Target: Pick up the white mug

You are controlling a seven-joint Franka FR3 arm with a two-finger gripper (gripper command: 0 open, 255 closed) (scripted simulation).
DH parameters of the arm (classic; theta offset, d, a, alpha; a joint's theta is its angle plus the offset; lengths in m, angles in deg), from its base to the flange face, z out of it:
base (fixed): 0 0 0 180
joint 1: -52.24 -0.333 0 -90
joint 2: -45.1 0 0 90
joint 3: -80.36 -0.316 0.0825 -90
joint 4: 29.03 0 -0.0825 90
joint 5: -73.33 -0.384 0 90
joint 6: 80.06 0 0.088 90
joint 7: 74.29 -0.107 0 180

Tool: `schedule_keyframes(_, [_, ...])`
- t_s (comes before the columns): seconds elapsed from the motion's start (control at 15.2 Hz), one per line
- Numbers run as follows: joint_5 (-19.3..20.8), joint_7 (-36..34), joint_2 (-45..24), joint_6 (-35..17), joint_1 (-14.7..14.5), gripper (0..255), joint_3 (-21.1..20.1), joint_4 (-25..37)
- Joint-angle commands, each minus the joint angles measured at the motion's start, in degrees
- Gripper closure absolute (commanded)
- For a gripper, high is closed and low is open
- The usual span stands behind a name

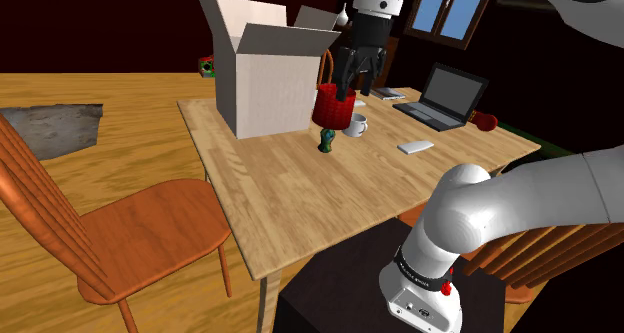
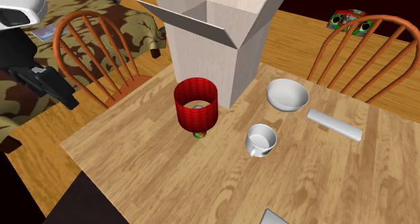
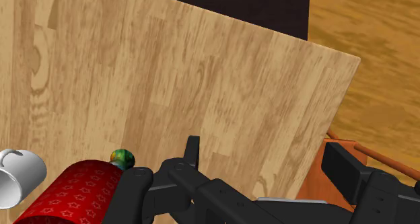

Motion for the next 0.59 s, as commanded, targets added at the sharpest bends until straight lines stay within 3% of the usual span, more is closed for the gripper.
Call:
schedule_keyframes(0.0, [0.0,0.0,0.0,0.0,0.0,0,0.0,0.0])
schedule_keyframes(0.53, [5.7,7.9,-5.4,-9.9,3.0,0,7.5,-4.2])
